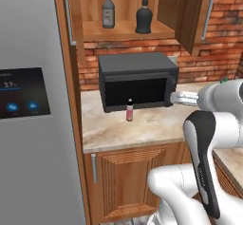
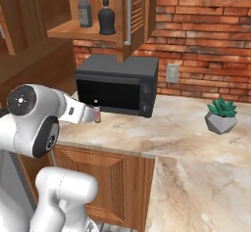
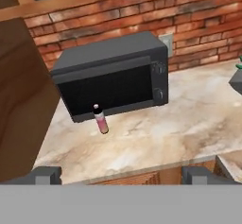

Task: Sort all alcoholic drinks to one cabinet, and non-alcoholic drinks to the other.

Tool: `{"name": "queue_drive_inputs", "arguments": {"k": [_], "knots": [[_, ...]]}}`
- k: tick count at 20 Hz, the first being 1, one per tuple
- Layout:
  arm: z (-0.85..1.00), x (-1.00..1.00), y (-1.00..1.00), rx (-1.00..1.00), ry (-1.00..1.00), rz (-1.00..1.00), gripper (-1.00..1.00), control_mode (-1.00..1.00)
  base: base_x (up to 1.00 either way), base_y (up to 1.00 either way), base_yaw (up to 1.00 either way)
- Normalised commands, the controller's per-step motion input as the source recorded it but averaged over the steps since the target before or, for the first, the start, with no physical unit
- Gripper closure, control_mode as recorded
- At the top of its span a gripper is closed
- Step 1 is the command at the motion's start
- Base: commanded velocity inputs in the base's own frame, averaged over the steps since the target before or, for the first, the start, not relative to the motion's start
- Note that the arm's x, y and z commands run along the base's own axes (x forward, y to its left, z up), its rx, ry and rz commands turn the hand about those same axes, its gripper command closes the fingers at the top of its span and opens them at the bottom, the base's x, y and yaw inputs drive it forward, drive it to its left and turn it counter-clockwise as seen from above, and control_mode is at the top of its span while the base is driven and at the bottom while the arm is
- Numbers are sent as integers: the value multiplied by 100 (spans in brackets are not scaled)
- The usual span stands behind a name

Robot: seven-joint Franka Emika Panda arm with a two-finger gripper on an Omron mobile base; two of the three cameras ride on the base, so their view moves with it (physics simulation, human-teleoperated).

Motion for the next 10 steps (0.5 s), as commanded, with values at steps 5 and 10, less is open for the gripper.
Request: {"name": "queue_drive_inputs", "arguments": {"k": [5,10], "knots": [[-65,63,18,-2,15,4,-100,-100,0,0,0],[-43,75,41,-2,21,0,-100,-100,0,0,0]]}}
